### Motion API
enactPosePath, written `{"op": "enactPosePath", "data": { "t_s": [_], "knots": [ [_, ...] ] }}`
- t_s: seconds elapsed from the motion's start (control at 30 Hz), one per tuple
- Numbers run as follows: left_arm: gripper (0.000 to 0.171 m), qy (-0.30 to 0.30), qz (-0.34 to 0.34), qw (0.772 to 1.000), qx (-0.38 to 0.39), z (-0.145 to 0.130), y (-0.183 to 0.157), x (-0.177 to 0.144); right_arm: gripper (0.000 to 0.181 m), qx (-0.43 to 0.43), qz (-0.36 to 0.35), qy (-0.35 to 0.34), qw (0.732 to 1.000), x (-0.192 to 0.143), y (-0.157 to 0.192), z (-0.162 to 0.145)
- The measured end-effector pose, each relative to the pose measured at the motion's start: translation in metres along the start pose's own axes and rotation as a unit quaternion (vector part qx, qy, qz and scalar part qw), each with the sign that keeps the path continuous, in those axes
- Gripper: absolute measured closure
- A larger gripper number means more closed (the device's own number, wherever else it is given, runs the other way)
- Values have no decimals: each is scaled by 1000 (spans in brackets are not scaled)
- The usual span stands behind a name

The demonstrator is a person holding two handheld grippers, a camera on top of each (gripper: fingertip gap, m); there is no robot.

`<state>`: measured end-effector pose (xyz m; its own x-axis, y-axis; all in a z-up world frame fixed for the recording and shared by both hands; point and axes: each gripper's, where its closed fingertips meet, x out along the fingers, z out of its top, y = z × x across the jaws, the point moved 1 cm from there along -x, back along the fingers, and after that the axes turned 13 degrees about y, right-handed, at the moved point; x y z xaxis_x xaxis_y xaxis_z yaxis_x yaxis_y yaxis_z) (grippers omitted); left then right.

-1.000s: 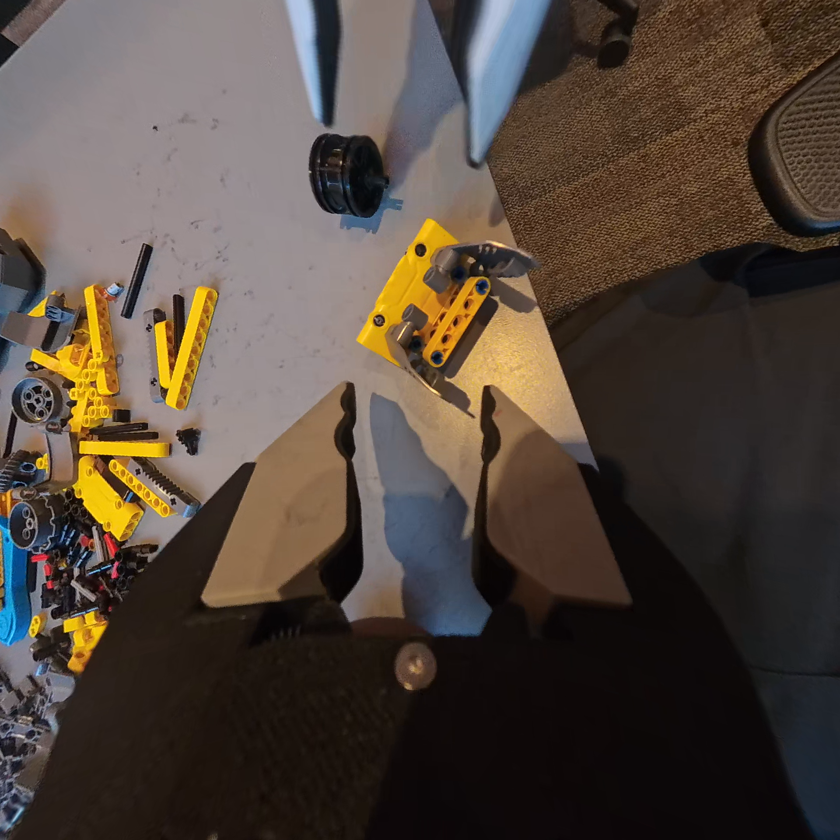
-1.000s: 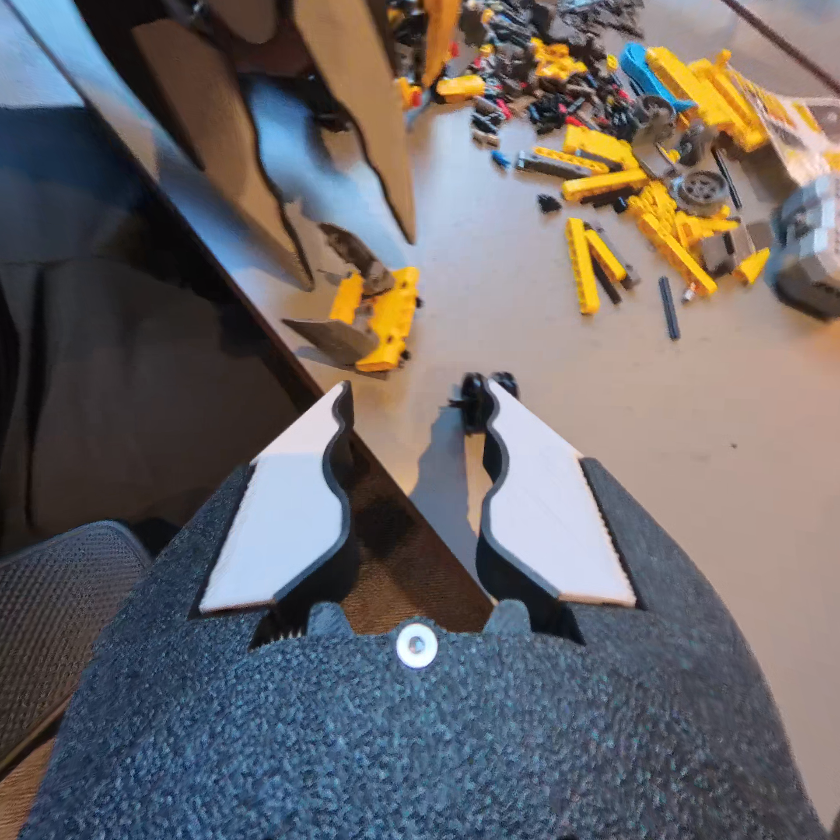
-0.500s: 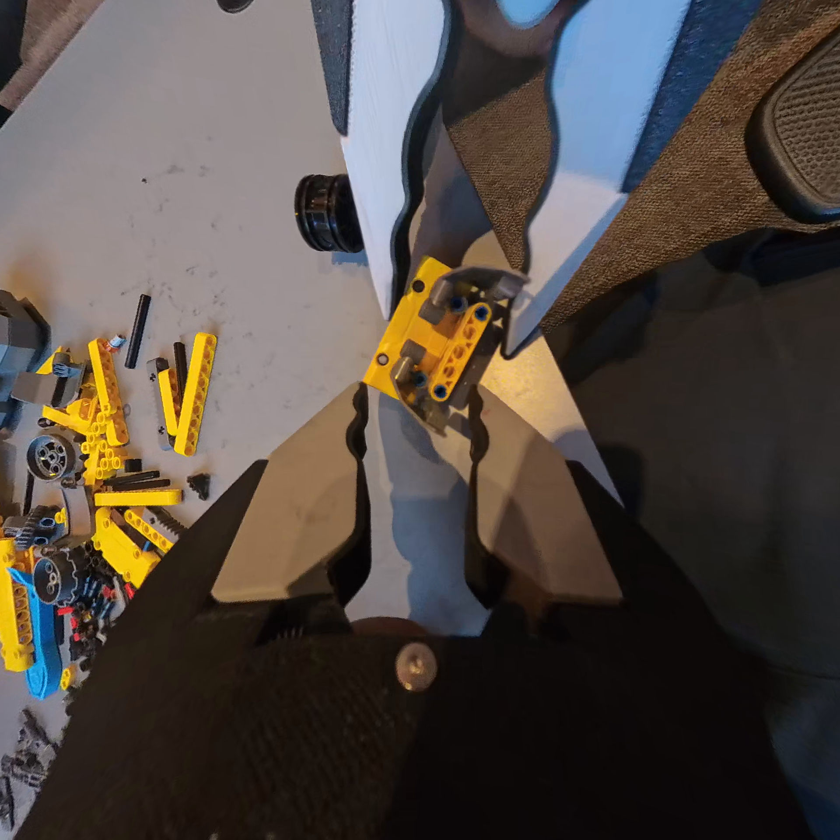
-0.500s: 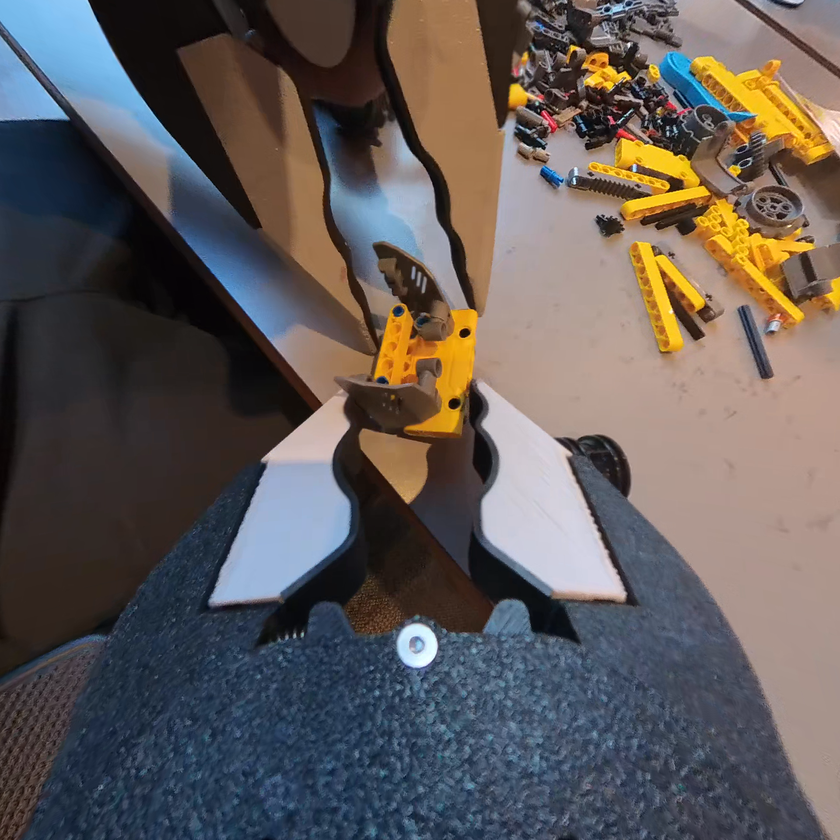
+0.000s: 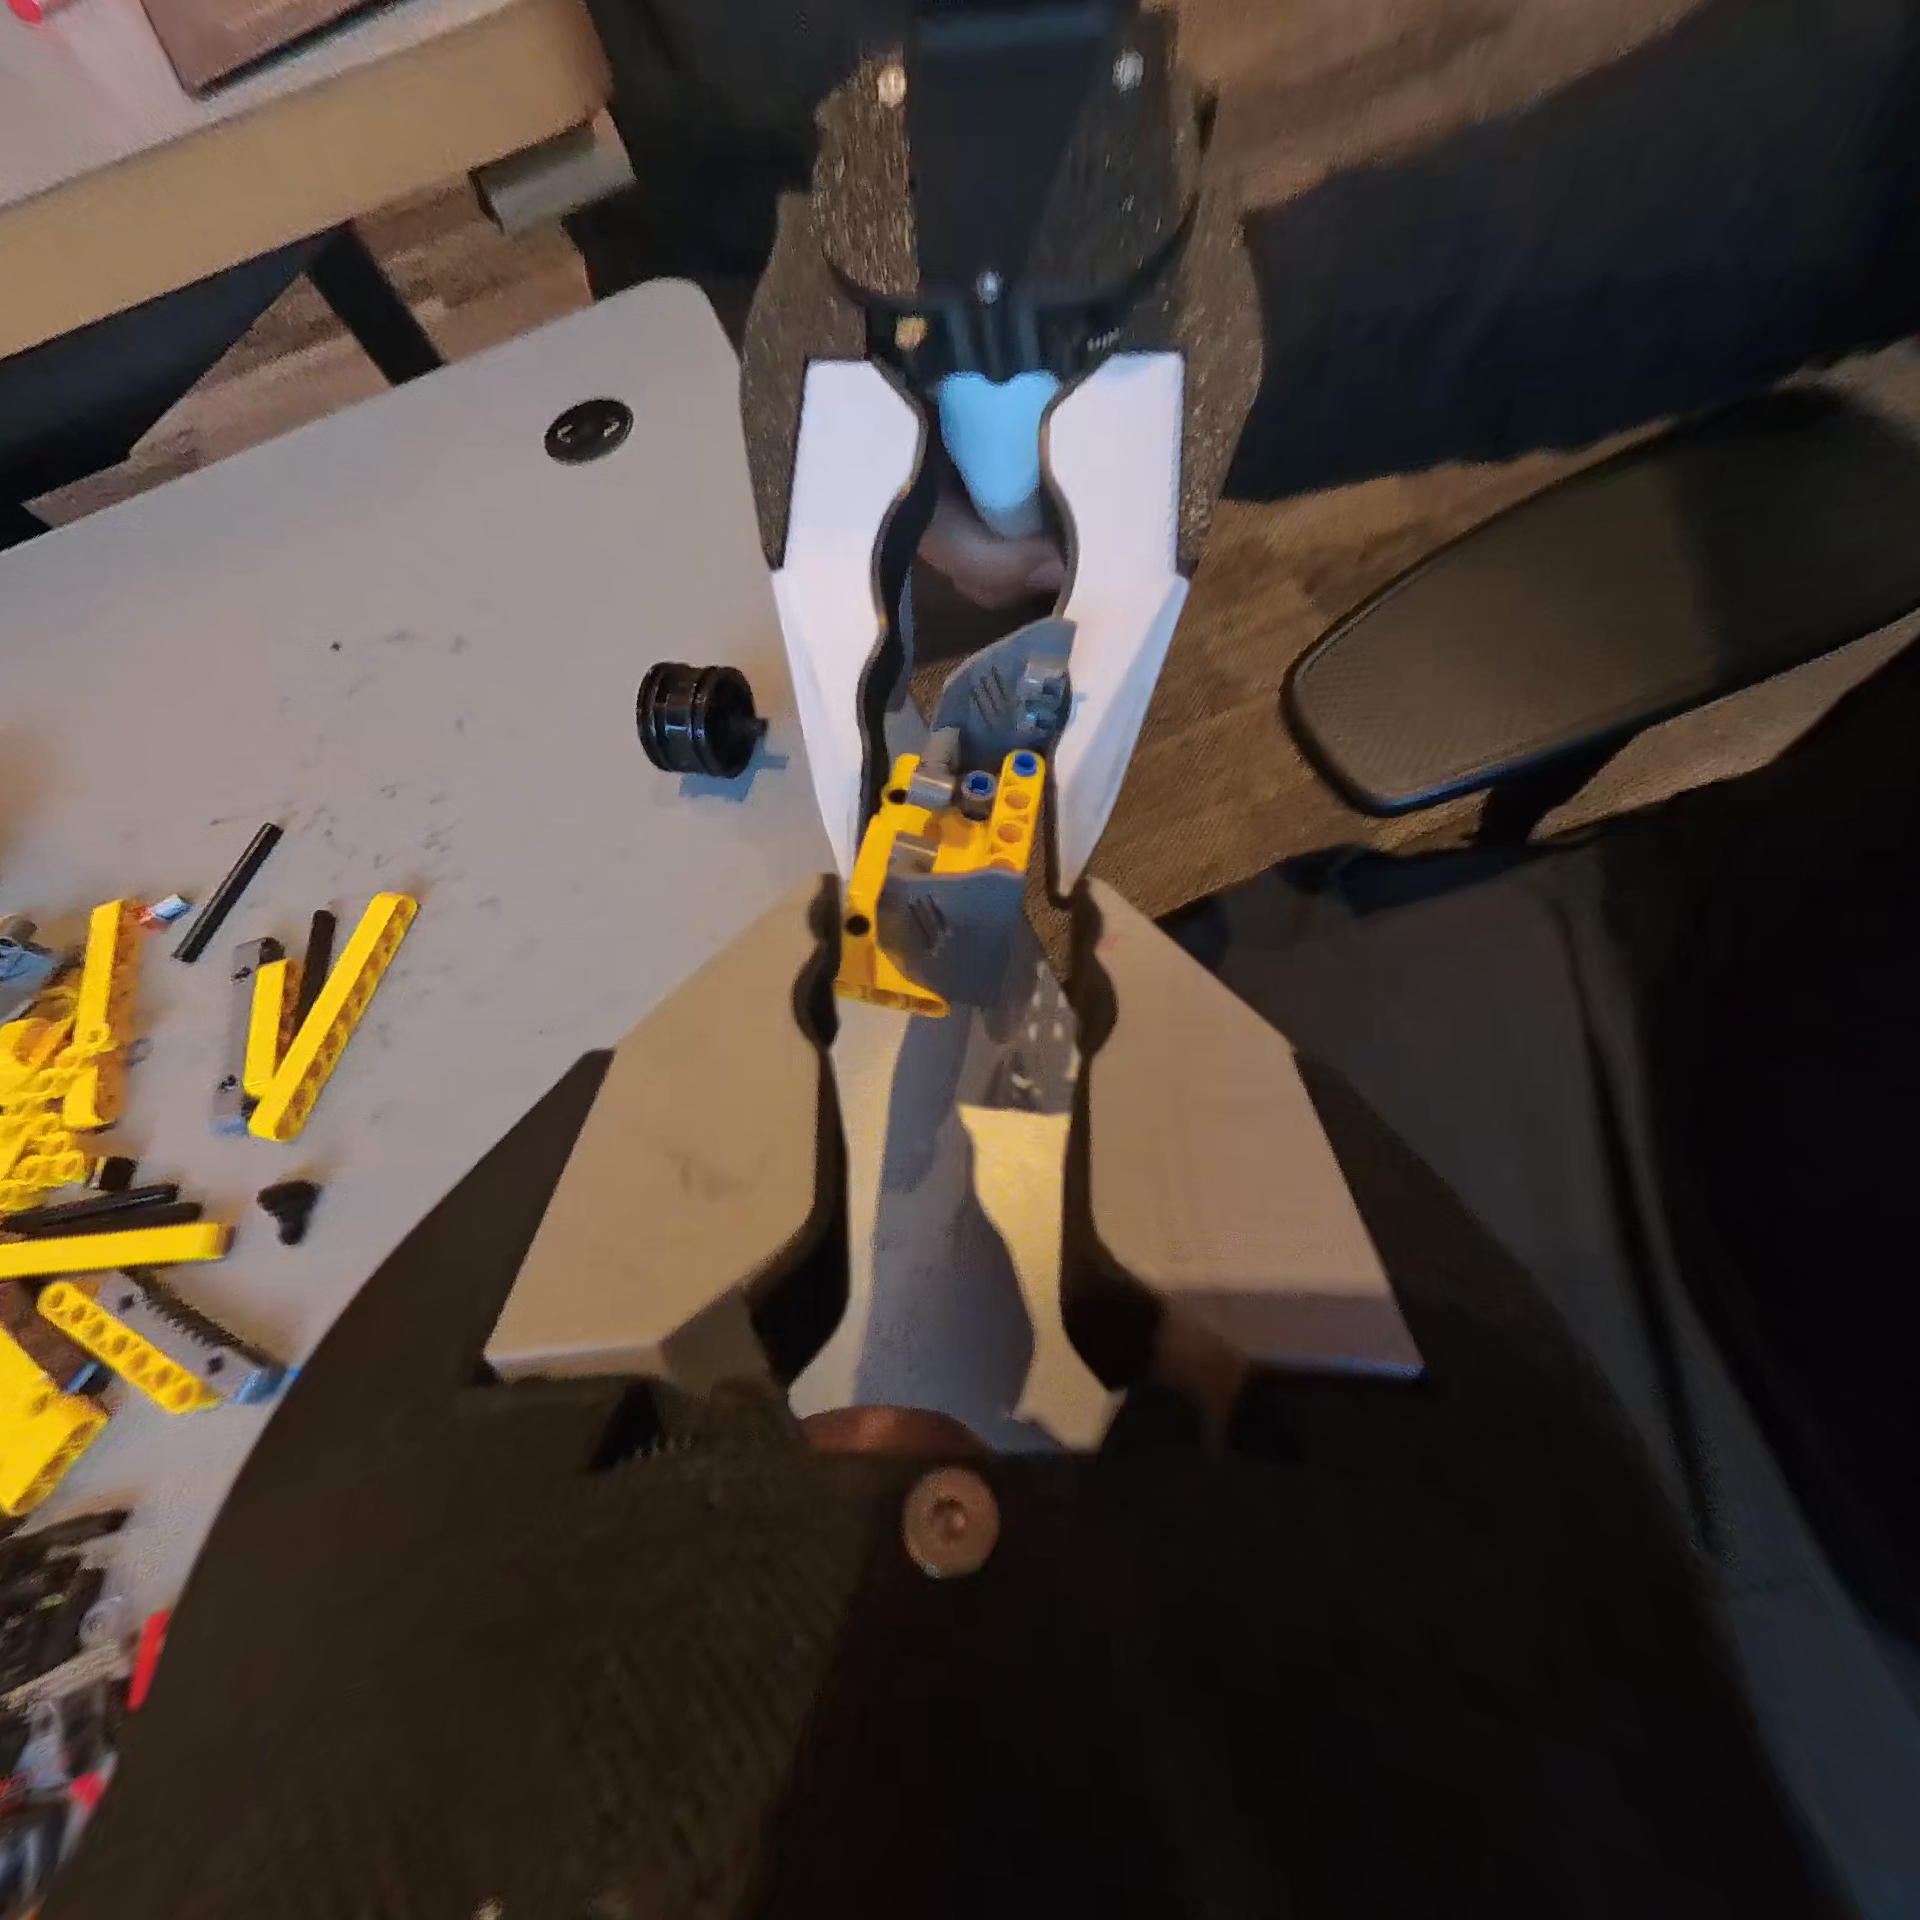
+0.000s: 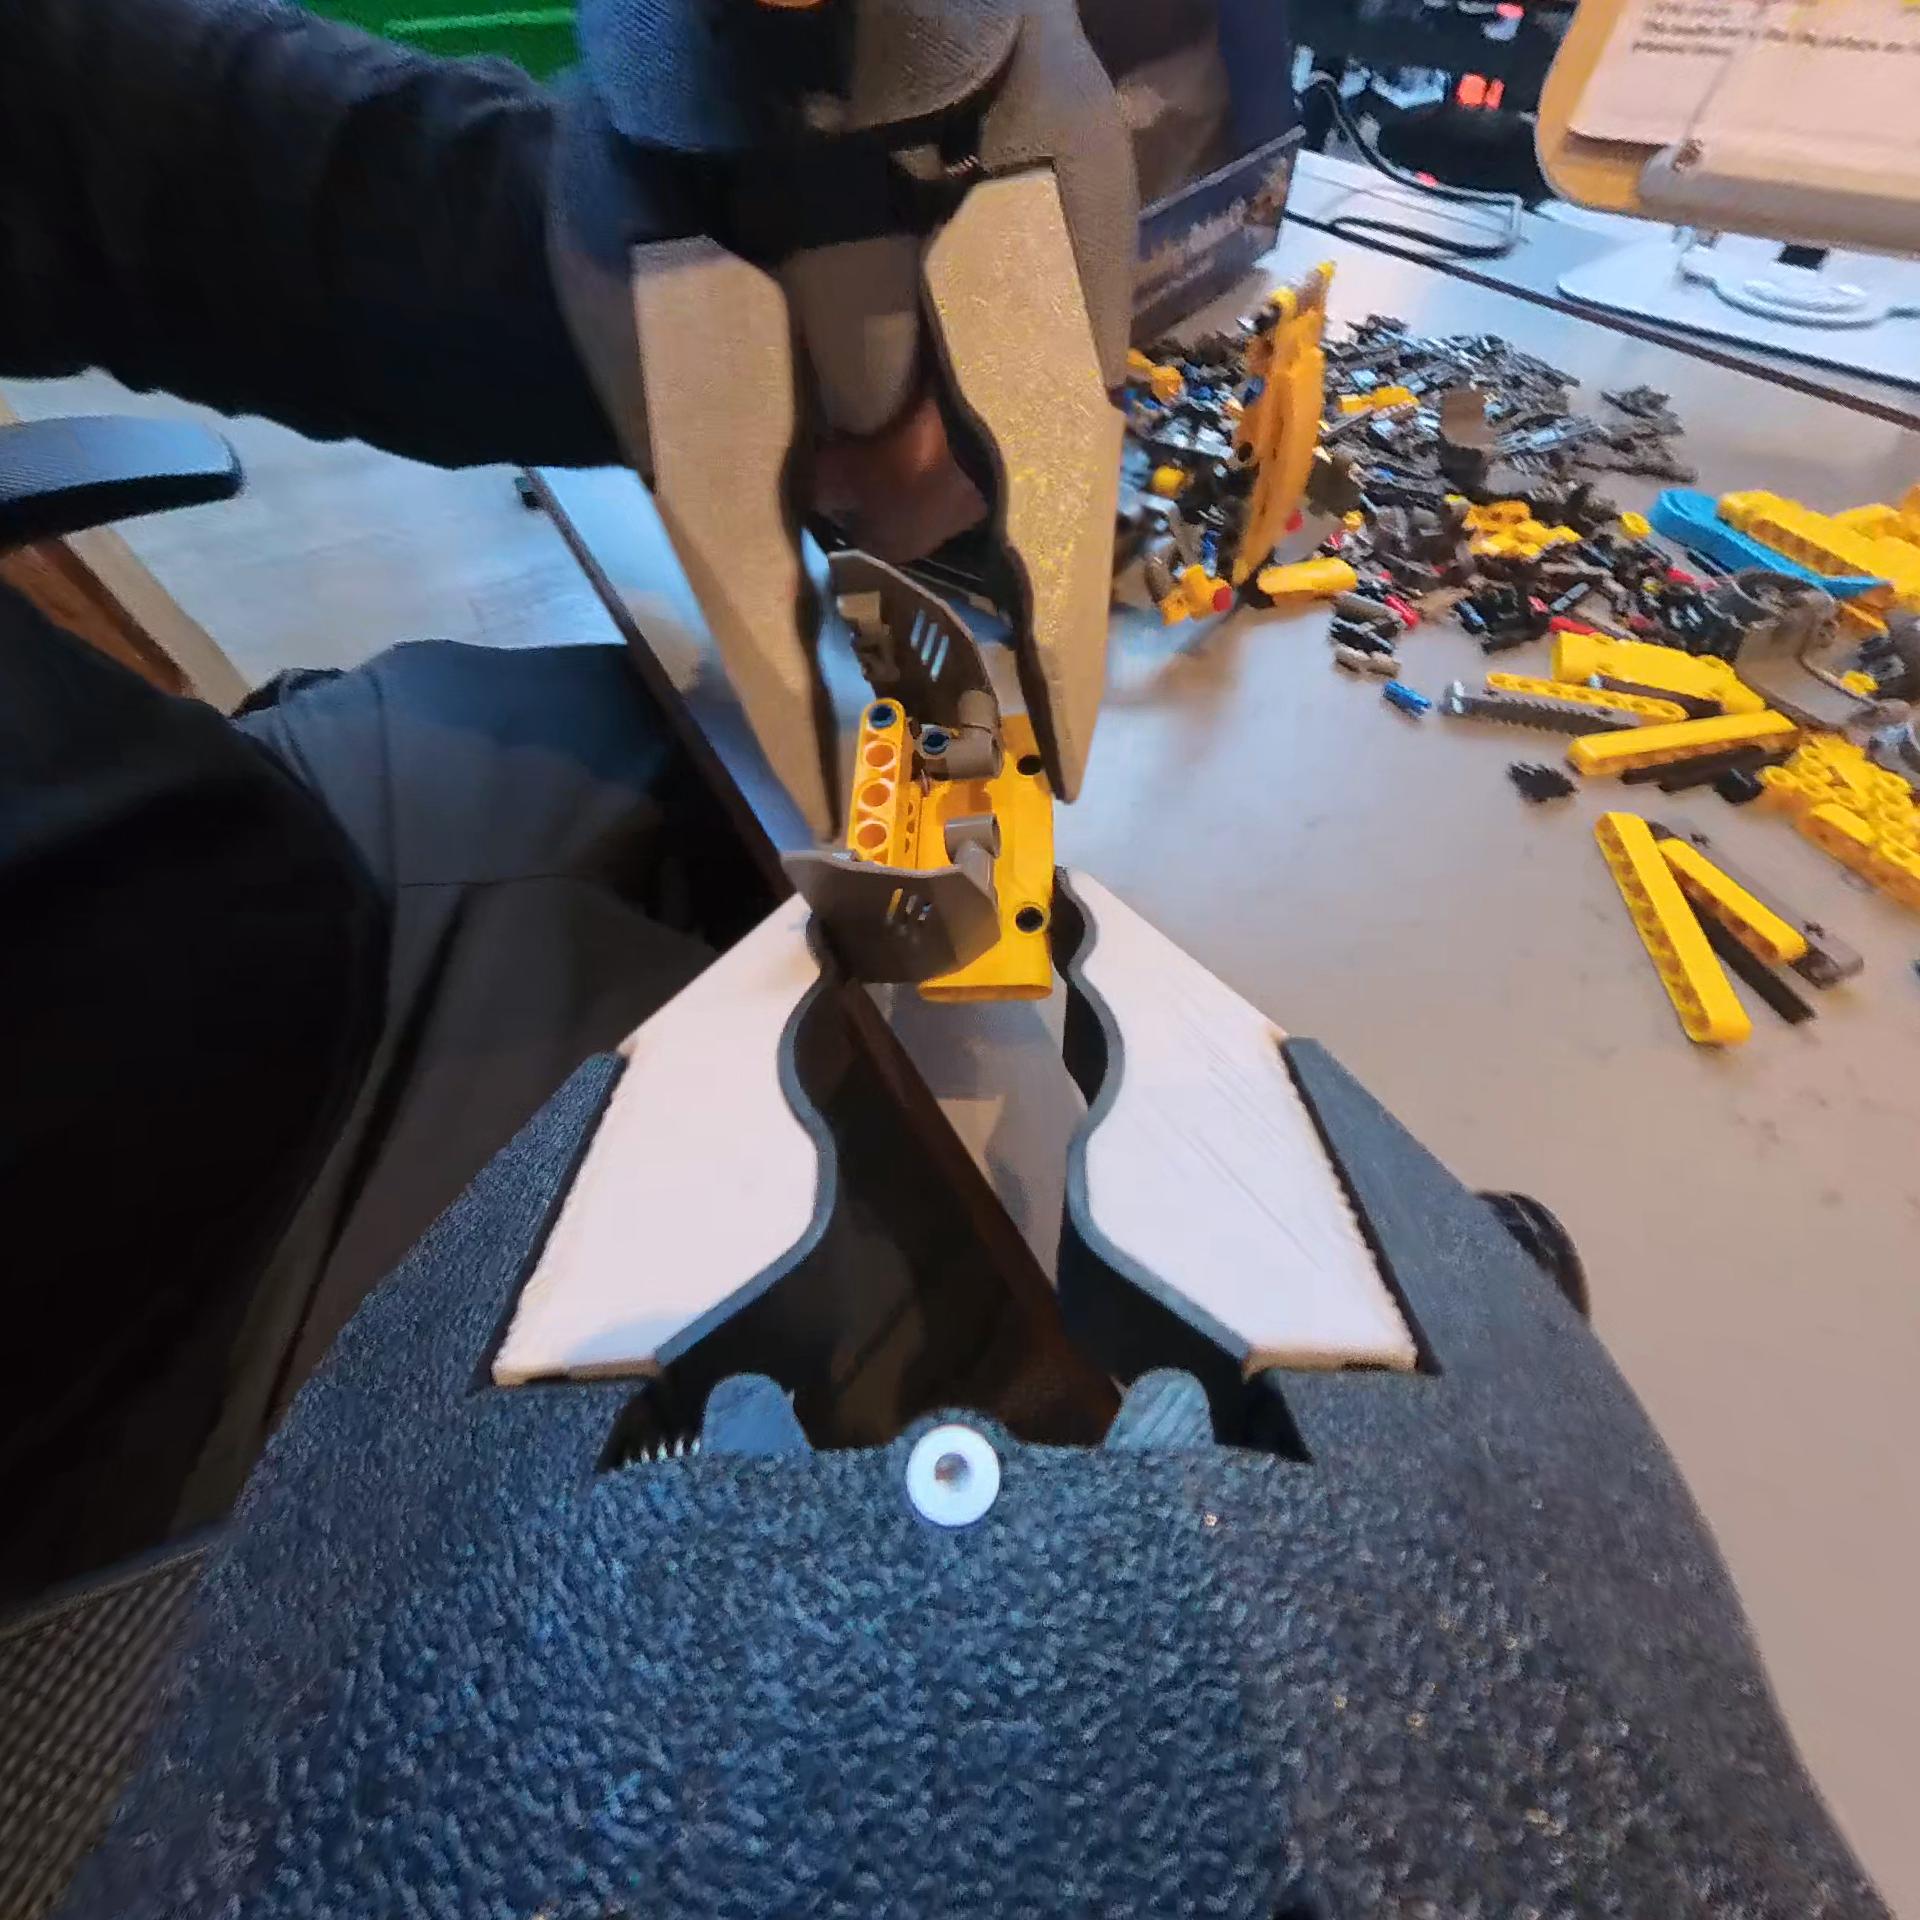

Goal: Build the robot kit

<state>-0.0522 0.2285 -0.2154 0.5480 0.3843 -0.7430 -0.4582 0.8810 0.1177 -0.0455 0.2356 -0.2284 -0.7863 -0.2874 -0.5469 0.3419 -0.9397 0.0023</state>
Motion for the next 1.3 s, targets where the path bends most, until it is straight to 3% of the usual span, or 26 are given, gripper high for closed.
{"op": "enactPosePath", "data": {
  "t_s": [0.07, 0.2, 0.27, 0.37, 0.87, 1.0, 1.1, 1.3],
  "knots": [
    [140, -17, -8, 1000, -9, 1, -2, -5, 144, -6, 17, -13, 1000, 0, 6, 5],
    [138, -37, -29, 999, -27, 1, -9, -9, 144, -9, 48, -36, 998, 0, 13, 10],
    [129, -42, -33, 998, -41, 1, -11, -10, 144, -7, 65, -48, 997, -2, 18, 13],
    [138, -65, -32, 997, -38, 5, -20, -15, 144, -17, 72, -45, 996, -1, 24, 14],
    [138, -67, 5, 994, -84, -2, -27, -13, 144, -3, 91, -40, 995, -1, 31, 10],
    [138, -37, 88, 989, -116, -16, -14, -9, 142, 15, -1, -3, 1000, -33, -5, -12],
    [139, -15, 159, 974, -159, -29, 2, -6, 136, 87, -77, 6, 993, -67, -52, -31],
    [139, 27, 190, 967, -169, -34, 14, 10, 120, 152, -51, 53, 986, -66, -90, -53]
  ]
}}
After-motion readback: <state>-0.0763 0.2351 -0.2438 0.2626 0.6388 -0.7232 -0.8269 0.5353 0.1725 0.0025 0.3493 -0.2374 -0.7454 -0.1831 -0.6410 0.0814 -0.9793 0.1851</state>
